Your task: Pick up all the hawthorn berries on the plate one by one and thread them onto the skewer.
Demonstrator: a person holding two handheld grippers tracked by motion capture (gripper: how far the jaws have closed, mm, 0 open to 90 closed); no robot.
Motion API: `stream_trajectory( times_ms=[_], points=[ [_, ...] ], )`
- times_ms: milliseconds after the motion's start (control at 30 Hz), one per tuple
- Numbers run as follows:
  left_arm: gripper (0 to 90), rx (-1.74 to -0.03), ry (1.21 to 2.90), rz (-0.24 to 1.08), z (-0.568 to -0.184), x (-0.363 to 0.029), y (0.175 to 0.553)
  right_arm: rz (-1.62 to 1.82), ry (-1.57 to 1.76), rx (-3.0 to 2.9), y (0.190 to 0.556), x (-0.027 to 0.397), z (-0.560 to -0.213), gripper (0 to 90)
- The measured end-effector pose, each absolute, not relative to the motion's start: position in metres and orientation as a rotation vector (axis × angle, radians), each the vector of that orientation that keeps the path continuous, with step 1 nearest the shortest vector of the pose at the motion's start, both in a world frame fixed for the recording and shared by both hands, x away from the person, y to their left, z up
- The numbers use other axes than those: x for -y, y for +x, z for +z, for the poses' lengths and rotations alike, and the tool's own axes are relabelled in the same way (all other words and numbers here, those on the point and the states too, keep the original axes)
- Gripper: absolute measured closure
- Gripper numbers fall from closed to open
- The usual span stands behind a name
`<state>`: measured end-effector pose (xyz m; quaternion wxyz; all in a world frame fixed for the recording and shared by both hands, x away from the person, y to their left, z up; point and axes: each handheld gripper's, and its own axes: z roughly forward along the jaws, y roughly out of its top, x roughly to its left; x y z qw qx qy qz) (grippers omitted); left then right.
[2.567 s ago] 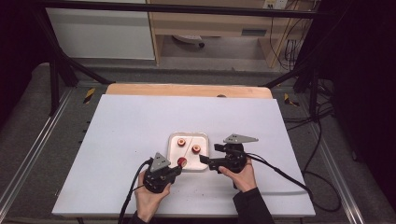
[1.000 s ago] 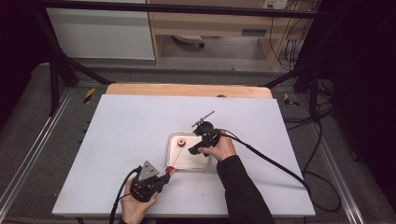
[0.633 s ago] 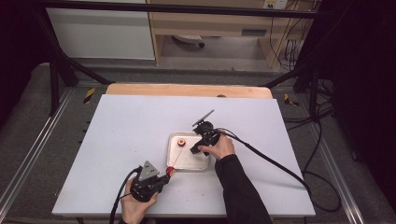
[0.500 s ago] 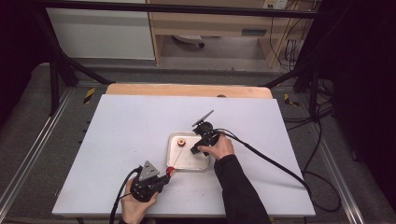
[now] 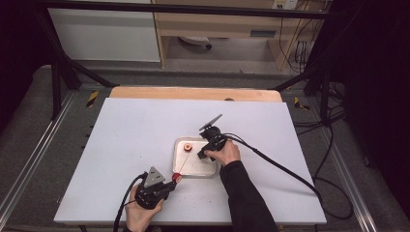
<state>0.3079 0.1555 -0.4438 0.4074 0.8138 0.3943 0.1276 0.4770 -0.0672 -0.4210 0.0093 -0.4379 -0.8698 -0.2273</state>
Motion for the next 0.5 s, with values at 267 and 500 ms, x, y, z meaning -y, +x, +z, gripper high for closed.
stream_trajectory(
  times_ms=[267,500],
  points=[
    [88.2,-0.997,2.046,0.328,-0.443,-0.154,0.307,-0.814,-1.408,2.681,0.469,0.073,-0.405,60.4],
    [88.2,-0.985,2.042,0.334,-0.441,-0.149,0.307,-0.977,-1.403,2.633,0.455,0.084,-0.393,60.5]
  ],
)
